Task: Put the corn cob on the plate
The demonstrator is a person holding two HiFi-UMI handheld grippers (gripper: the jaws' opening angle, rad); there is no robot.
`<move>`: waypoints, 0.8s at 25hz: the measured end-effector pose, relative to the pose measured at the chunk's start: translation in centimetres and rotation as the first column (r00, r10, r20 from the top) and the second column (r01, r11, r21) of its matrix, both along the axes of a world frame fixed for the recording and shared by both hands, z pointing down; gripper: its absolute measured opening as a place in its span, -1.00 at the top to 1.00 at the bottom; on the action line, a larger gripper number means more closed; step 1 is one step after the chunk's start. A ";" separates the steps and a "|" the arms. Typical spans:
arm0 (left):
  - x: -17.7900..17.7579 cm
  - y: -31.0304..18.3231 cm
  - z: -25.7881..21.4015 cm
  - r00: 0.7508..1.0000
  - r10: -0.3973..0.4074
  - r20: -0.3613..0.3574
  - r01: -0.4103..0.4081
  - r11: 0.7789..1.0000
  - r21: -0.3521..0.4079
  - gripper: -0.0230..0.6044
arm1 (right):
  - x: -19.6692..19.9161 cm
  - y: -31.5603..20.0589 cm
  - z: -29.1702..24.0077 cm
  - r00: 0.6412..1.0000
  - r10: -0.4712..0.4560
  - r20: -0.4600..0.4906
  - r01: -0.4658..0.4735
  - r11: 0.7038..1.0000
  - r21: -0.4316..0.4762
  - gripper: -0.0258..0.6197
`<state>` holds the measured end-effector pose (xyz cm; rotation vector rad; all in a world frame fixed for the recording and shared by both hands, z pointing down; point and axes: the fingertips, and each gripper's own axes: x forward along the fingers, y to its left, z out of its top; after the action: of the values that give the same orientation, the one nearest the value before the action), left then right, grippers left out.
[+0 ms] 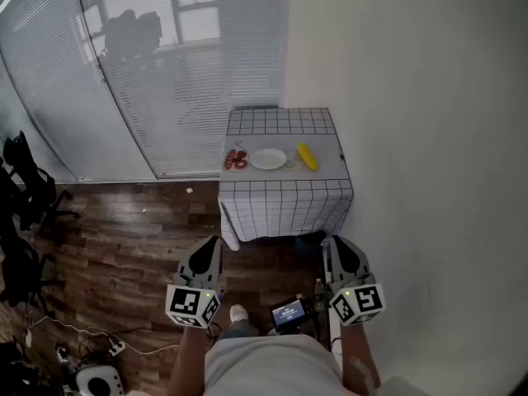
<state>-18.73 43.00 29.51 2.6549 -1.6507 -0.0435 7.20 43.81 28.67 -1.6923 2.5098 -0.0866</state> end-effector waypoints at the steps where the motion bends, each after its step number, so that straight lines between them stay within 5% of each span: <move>1: 0.2 0.0 0.1 1.000 0.001 0.005 -0.001 1.000 -0.002 0.90 | 0.1 0.1 0.1 1.000 0.002 0.000 -0.002 1.000 -0.002 0.90; 5: 0.8 0.1 0.6 1.000 0.015 0.024 -0.014 1.000 -0.007 0.90 | 0.4 0.3 0.7 1.000 0.010 -0.009 -0.010 1.000 -0.019 0.90; 15: 1.9 0.6 1.3 0.997 0.040 -0.067 -0.042 0.999 -0.025 0.90 | 2.0 0.7 2.1 0.999 0.040 -0.022 -0.041 0.998 -0.054 0.90; 20: 2.9 0.4 1.6 0.998 0.042 0.036 -0.042 0.999 -0.017 0.90 | 2.3 1.2 0.9 1.000 0.014 0.018 -0.014 1.000 0.009 0.90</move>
<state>-15.87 43.36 31.06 2.6930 -1.5975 0.0190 9.47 44.99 29.61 -1.6979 2.4812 -0.0889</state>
